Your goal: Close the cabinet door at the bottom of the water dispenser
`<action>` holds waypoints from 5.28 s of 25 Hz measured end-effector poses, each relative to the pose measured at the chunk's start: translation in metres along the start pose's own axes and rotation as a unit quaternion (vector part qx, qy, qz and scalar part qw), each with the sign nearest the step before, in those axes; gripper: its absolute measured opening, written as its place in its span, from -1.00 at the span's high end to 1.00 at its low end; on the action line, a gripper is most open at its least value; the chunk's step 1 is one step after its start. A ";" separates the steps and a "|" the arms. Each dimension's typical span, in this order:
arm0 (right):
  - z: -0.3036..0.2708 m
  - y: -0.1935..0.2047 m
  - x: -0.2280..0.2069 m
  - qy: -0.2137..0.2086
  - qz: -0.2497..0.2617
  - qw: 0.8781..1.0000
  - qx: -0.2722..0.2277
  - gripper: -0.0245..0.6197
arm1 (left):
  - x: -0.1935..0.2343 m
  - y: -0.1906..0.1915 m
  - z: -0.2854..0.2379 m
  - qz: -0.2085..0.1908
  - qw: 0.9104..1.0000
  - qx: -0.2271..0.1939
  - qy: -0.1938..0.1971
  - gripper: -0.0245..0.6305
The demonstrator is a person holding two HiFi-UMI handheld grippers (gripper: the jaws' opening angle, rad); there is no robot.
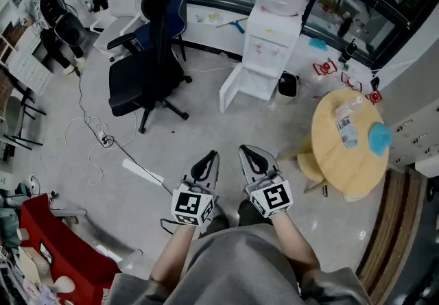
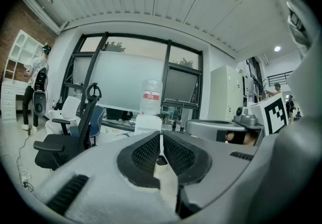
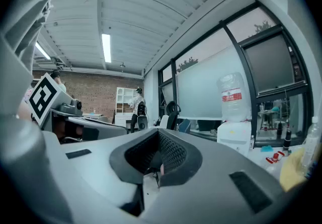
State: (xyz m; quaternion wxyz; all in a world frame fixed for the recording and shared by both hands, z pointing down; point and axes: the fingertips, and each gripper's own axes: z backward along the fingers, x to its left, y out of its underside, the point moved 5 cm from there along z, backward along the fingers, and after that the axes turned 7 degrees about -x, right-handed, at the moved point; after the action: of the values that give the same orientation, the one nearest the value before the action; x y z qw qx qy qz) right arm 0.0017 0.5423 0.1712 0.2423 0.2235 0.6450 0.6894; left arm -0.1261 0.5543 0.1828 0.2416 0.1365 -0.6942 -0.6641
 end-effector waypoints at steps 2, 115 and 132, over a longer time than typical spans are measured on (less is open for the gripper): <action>0.001 0.001 -0.001 0.000 0.000 1.000 0.002 0.90 | -0.001 0.000 0.000 0.003 1.000 -0.005 -0.005 0.85; -0.439 0.198 -0.347 0.188 -0.107 0.973 0.082 0.90 | 0.338 0.108 -0.526 0.040 0.981 0.140 0.128 0.91; -0.473 0.313 -0.335 0.268 -0.135 0.948 0.109 0.90 | 0.385 0.211 -0.551 0.045 0.967 0.159 0.192 0.91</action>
State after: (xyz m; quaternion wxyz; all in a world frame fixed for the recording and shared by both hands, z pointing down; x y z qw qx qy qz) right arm -0.0442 -0.0519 0.4532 0.1256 -0.0340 0.7816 0.6100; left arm -0.1397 -0.0969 0.4512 0.3750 0.2667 -0.7368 -0.4952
